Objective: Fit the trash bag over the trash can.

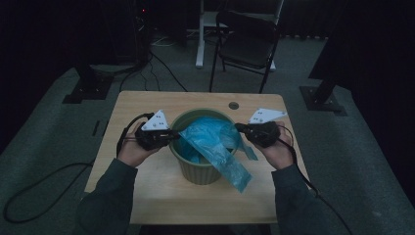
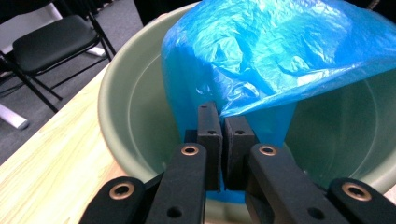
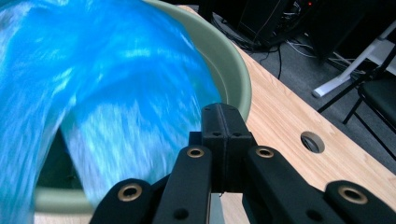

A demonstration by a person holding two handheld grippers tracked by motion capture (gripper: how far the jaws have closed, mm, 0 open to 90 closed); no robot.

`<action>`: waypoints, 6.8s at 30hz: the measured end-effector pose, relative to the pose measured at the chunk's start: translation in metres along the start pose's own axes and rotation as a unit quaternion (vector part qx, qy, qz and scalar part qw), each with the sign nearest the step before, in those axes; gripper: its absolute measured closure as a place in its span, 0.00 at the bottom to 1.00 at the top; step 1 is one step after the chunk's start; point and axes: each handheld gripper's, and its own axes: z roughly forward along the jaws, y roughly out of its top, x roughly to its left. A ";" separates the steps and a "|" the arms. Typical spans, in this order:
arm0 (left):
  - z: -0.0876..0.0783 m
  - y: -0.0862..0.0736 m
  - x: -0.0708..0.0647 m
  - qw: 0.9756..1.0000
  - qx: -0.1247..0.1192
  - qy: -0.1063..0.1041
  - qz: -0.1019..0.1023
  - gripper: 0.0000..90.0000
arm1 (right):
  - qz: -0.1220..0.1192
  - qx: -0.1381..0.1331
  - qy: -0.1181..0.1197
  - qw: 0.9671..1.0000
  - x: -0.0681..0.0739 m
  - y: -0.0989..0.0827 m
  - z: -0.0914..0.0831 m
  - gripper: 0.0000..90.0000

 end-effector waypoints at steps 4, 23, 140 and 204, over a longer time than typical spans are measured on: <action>-0.001 -0.002 0.001 1.000 -0.002 0.001 -0.002 0.97 | 0.010 -0.005 0.007 1.000 -0.002 -0.005 -0.004 1.00; -0.002 -0.002 0.001 1.000 -0.005 -0.001 -0.003 0.94 | -0.027 -0.013 0.012 0.999 0.015 0.015 0.013 1.00; 0.011 0.003 0.038 0.996 -0.003 0.027 -0.081 1.00 | -0.034 0.016 0.013 0.999 0.009 -0.021 -0.026 1.00; 0.005 -0.020 0.047 0.991 -0.014 0.045 -0.123 1.00 | -0.031 -0.034 0.044 0.998 0.011 0.018 -0.010 0.80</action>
